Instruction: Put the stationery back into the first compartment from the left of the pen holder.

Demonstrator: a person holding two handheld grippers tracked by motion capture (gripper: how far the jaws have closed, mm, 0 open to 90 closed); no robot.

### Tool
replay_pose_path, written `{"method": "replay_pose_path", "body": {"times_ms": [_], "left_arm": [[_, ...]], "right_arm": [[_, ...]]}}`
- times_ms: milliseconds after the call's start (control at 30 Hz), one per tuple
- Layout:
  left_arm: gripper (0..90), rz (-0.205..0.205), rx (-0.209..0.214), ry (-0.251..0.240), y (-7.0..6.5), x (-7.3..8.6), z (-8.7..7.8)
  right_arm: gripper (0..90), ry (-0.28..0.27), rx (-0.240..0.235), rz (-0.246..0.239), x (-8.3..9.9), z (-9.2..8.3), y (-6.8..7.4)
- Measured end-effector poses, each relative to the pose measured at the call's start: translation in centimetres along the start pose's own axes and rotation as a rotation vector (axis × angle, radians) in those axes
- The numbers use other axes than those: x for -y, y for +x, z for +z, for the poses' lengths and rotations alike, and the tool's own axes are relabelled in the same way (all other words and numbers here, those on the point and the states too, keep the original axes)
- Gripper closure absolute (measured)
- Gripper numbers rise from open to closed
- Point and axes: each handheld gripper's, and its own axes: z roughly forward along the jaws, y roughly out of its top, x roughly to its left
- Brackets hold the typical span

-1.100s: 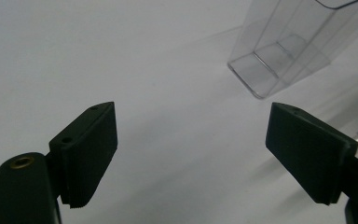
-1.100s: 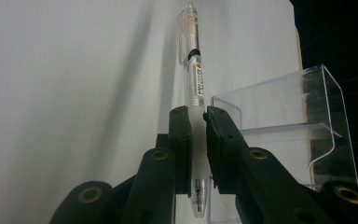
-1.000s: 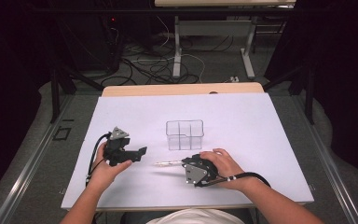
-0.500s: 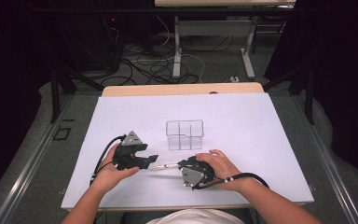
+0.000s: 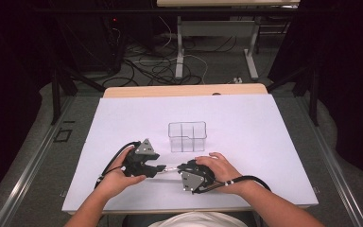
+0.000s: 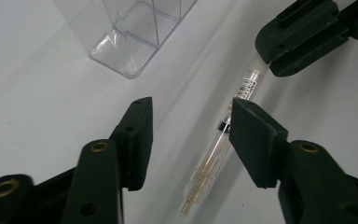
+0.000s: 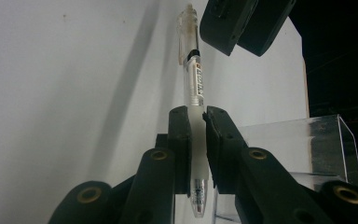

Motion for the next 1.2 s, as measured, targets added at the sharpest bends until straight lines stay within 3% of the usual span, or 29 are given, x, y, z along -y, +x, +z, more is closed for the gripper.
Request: {"method": "replay_pose_path", "body": {"times_ms": [67,267,467,533,633,1000,1067,1200], "left_arm": [[52.2,0.023,0.000,0.013,-0.2,-0.1,0.0],[53.4,0.078,0.026,0.046,-0.6,-0.6,0.2],[54.2,0.142,0.000,0.064,-1.4,-0.8,0.5],[54.9,0.162,0.009,0.081,-1.6,-0.9,0.6],[55.9,0.194,0.000,0.101,-1.9,-1.0,1.0],[63.6,0.270,0.001,0.164,-2.9,-1.4,2.1],[65.7,0.266,0.001,0.161,-3.0,-1.3,2.3],[68.0,0.310,-0.018,0.167,-3.2,-1.5,2.2]], "right_arm": [[80.6,-0.002,-0.001,-0.017,0.0,0.0,-0.1],[80.7,-0.001,0.002,-0.006,-0.1,0.0,0.0],[80.6,-0.001,0.000,-0.002,-0.1,0.1,0.1],[80.6,0.003,-0.005,0.003,-0.1,0.1,0.1],[80.6,-0.004,-0.009,-0.021,-0.2,0.2,0.0],[80.6,0.001,-0.004,-0.020,-0.2,0.2,0.1],[80.6,-0.002,-0.013,-0.018,-0.2,0.3,0.1],[80.6,-0.004,-0.012,-0.026,-0.3,0.3,0.2]]}}
